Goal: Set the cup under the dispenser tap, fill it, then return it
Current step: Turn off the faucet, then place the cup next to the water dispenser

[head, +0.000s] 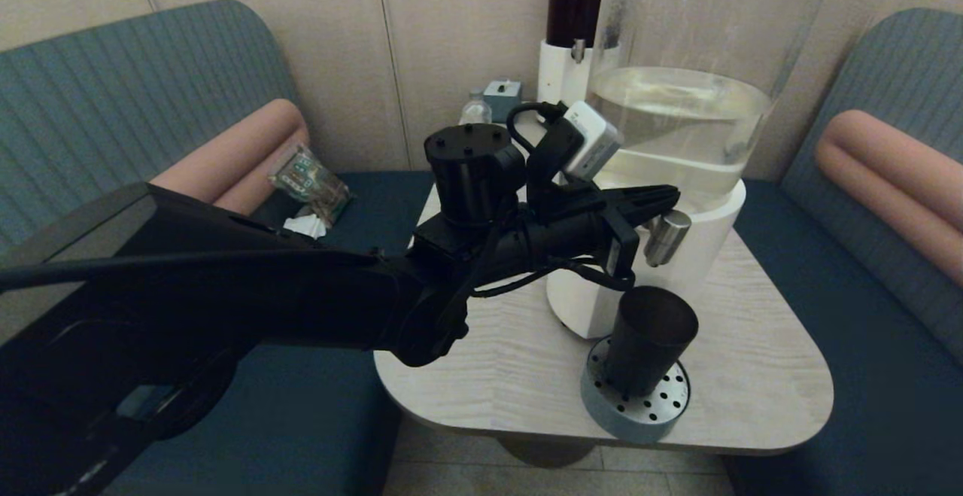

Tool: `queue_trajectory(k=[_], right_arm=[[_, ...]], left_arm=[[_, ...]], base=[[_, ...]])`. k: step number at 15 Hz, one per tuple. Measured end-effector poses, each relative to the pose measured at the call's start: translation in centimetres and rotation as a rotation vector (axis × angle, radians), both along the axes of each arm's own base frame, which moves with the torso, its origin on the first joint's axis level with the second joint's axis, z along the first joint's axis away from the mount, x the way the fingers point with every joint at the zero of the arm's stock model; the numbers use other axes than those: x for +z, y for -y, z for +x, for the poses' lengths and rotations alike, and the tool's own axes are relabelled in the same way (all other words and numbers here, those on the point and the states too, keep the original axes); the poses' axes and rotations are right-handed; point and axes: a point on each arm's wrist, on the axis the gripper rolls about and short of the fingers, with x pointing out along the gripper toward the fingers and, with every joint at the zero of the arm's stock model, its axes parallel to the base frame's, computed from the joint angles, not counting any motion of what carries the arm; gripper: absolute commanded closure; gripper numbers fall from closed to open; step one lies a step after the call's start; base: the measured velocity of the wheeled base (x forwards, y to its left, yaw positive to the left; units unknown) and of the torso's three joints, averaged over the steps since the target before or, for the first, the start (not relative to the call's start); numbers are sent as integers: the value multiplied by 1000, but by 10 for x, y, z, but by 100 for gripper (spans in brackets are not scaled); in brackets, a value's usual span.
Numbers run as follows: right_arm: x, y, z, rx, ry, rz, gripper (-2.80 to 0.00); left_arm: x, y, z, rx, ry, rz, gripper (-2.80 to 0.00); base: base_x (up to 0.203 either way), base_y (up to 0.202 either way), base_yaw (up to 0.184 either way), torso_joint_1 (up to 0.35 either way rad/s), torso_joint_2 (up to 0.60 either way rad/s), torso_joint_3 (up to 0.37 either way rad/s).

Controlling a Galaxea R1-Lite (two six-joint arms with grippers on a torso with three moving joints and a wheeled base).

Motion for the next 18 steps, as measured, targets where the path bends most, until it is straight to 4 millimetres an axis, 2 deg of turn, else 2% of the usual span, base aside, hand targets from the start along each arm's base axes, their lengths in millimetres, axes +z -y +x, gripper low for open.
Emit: queue_trajectory(k=[3, 6, 10, 13, 15, 17, 18], right_arm=[[0, 0, 0, 0, 0, 0, 0], [0, 0, 0, 0, 0, 0, 0], [0, 0, 0, 0, -1, 0, 0], [0, 0, 0, -1, 0, 0, 0], [0, 0, 0, 0, -1, 0, 0], [0, 0, 0, 0, 0, 0, 0], [0, 0, 0, 0, 0, 0, 0]], left_arm=[[5, -5, -6, -1, -9, 2, 0], [12, -20, -20, -6, -21, 9, 0], [8, -52, -51, 13, -96, 20, 0], [26, -76, -71, 95, -45, -128, 0], [32, -90, -87, 125, -29, -163, 0], [25, -106, -103, 134, -50, -146, 0], [16, -114, -112, 135, -67, -127, -280]], base=[[0, 0, 0, 0, 0, 0], [0, 0, 0, 0, 0, 0], [0, 0, 0, 0, 0, 0], [0, 0, 0, 0, 0, 0], [0, 0, 0, 0, 0, 0], [0, 0, 0, 0, 0, 0], [0, 0, 0, 0, 0, 0]])
